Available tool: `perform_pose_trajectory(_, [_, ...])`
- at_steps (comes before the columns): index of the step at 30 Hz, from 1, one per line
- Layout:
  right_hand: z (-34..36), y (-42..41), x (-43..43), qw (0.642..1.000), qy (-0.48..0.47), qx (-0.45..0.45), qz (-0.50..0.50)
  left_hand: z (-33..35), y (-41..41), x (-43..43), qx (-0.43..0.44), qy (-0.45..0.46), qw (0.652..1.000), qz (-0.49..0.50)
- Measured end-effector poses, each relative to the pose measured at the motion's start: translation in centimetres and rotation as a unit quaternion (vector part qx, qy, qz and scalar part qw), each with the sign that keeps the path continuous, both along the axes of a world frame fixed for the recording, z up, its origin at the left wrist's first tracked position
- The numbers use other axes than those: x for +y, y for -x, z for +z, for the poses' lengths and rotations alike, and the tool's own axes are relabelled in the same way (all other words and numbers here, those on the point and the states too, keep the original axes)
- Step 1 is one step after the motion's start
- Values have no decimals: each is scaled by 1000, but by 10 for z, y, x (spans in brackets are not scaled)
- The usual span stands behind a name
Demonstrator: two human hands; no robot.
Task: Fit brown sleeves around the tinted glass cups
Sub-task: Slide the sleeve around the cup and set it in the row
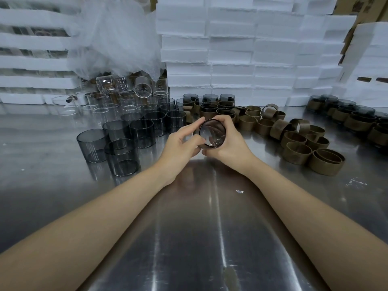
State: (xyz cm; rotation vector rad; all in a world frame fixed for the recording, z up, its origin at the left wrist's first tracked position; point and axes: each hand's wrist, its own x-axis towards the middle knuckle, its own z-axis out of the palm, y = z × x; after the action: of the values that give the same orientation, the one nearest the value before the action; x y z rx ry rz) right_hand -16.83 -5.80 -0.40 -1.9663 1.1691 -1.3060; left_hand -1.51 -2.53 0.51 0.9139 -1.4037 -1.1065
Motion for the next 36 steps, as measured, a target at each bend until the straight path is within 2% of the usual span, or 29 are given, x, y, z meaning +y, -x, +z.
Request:
perform_pose_trajectory(18, [8,0,10,995,50,63,52,3,-8,-3,102,-92,991,-5])
perform_pose_trajectory(23, [9,-1,12,987,86,104,85,5,-9,-6,96,-95,991,-1])
perform_pose_trajectory(30, [10,-4,13,985,99,112,91,5,-4,-5,116,-93,989,18])
perform_pose_trajectory(36, [12,-7,17,980,115,136,89,4,-4,-4,67,-77,994,23])
